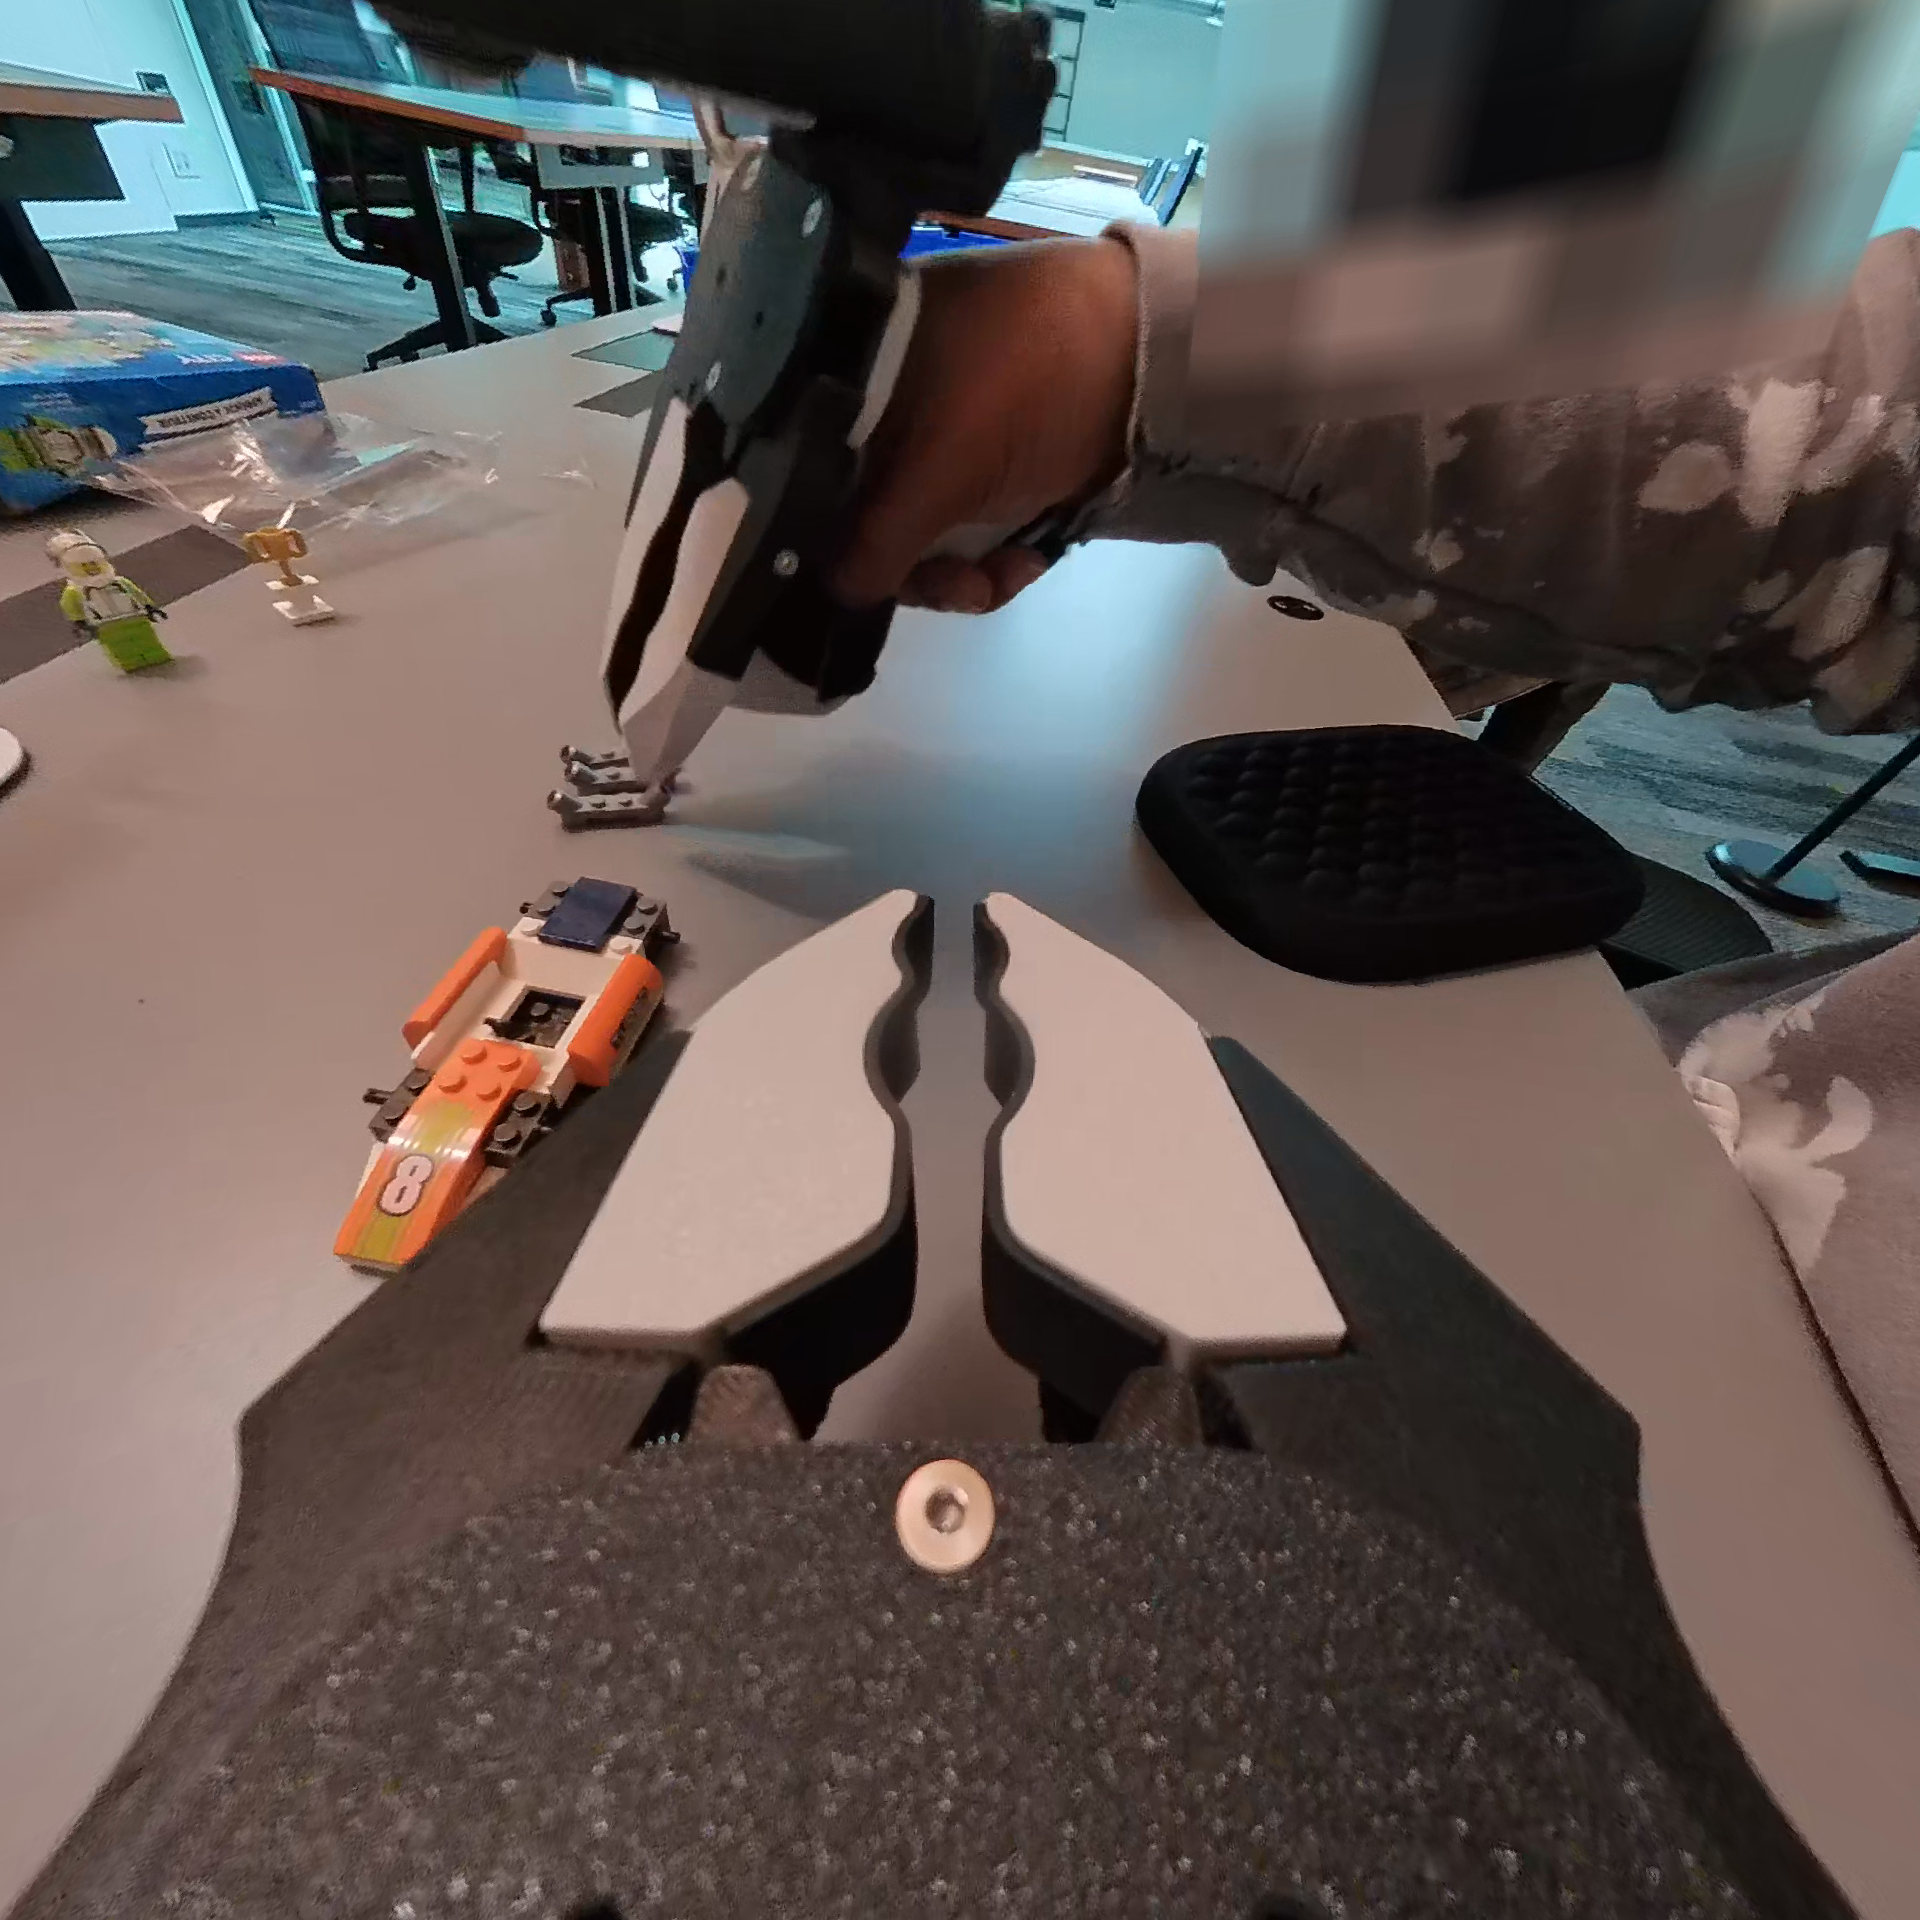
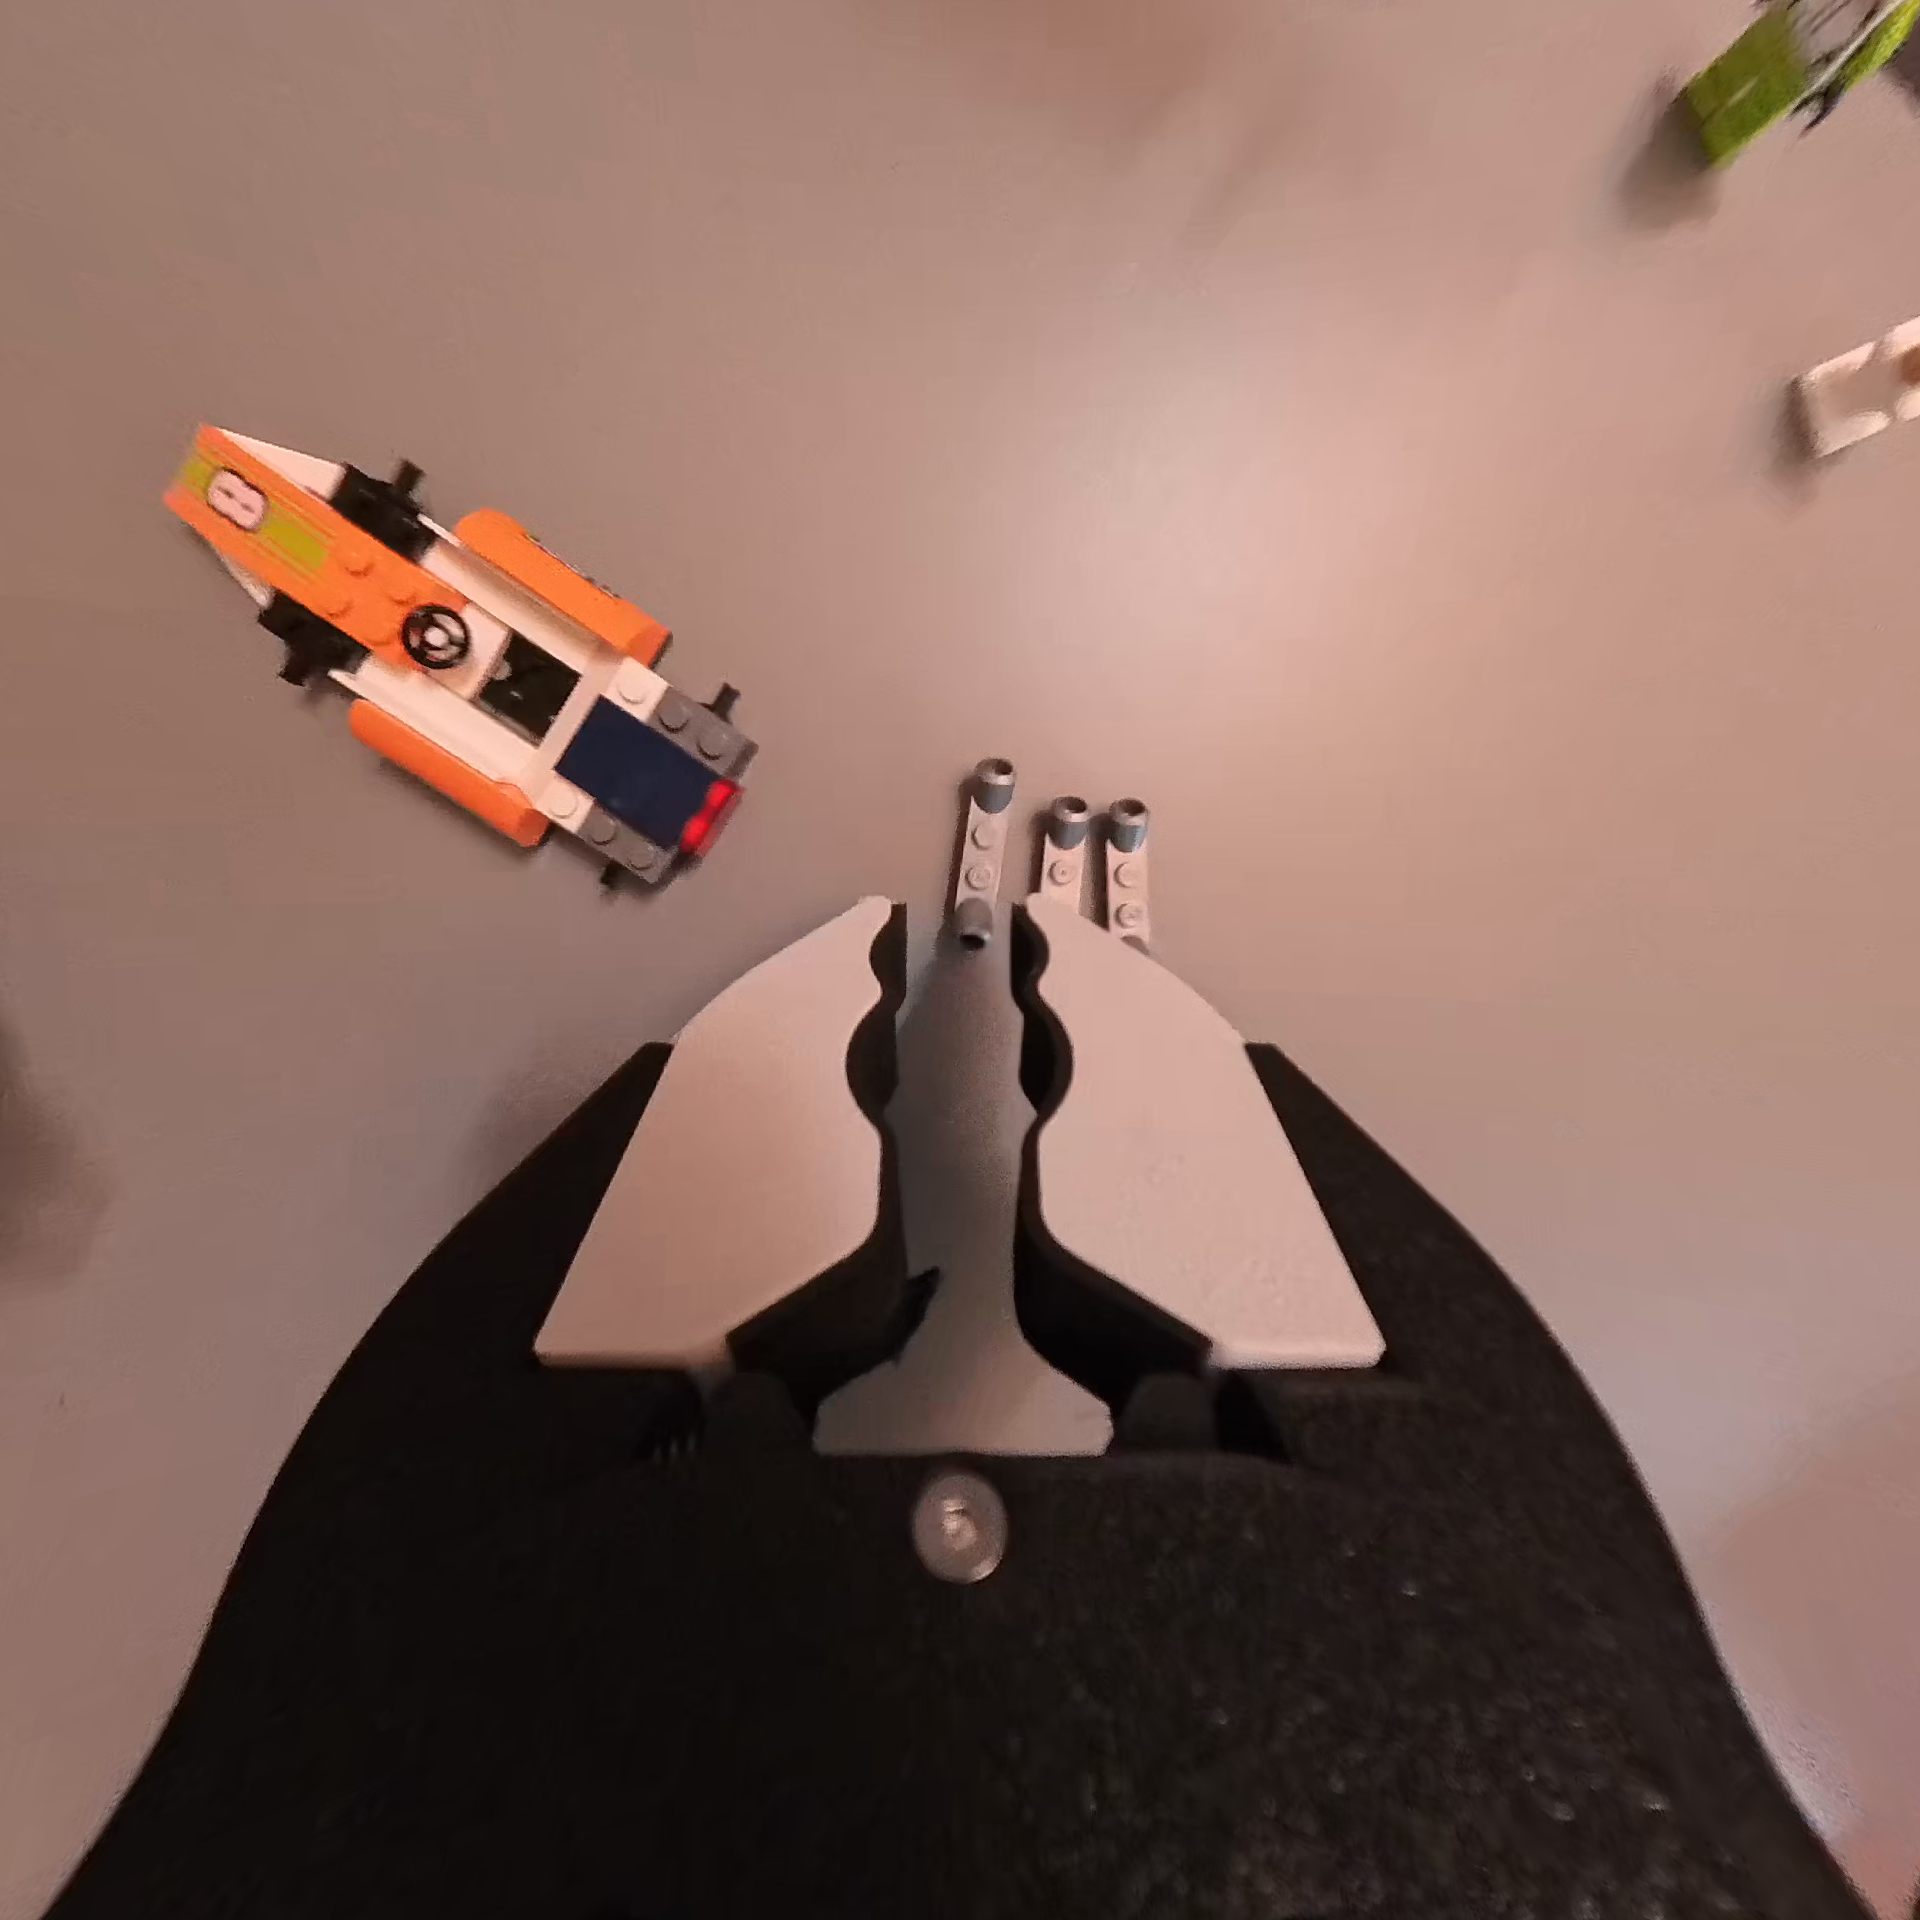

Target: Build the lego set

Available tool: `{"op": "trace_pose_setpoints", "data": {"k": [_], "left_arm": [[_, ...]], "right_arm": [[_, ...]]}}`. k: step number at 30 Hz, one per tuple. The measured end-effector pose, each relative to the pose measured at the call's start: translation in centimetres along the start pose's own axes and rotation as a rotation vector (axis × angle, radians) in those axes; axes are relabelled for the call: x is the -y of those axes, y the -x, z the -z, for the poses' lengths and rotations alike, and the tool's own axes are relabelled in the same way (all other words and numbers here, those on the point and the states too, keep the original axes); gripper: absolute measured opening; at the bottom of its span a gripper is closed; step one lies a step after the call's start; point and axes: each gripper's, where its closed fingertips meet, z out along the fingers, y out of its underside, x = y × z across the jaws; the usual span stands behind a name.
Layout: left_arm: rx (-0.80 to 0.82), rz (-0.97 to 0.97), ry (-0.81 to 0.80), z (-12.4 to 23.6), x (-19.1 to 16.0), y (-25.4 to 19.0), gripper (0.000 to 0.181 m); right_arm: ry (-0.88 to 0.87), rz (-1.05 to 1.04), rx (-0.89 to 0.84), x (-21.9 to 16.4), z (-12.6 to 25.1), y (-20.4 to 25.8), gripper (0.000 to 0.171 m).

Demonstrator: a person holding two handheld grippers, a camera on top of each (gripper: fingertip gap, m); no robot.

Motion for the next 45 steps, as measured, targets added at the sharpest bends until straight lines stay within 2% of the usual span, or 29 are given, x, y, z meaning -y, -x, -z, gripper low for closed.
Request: {"op": "trace_pose_setpoints", "data": {"k": [5,8,12,16,20,24,28,31,36,38,45], "left_arm": [[0.045,-0.003,-0.003,0.3,0.1,1.1,0.006],[0.072,0.013,-0.007,0.5,0.1,1.8,0.006],[0.123,-0.016,0.019,0.7,-0.2,2.9,0.006],[0.196,-0.056,0.115,1.4,-0.9,5.5,0.010],[0.185,0.010,0.325,2.4,-2.8,8.8,0.035],[0.160,-0.043,0.491,2.6,-4.6,11.2,0.057],[0.056,-0.126,0.635,1.6,-5.9,10.9,0.067],[-0.007,-0.174,0.717,0.7,-6.7,10.6,0.064],[-0.017,-0.183,0.760,0.3,-6.6,9.7,0.033],[0.020,-0.185,0.770,0.5,-6.7,9.0,0.032],[0.036,-0.062,0.671,0.3,-7.3,3.3,0.040]], "right_arm": [[-0.385,0.166,0.073,4.5,4.5,1.9,0.030],[-0.535,0.275,0.178,5.0,6.4,3.7,0.041],[-0.491,0.420,0.260,2.7,4.7,4.8,0.056],[-0.399,0.503,0.291,0.6,2.2,4.9,0.058],[-0.340,0.560,0.294,-0.3,0.6,4.8,0.055],[-0.289,0.575,0.295,-0.4,0.0,4.9,0.050],[-0.245,0.577,0.313,-0.6,-0.5,5.4,0.046],[-0.231,0.556,0.313,-0.3,-1.0,5.6,0.045],[-0.223,0.562,0.288,0.1,-1.4,5.6,0.032],[-0.233,0.567,0.289,0.3,-1.5,5.5,0.025],[-0.246,0.594,0.311,0.3,-1.7,6.1,0.020]]}}
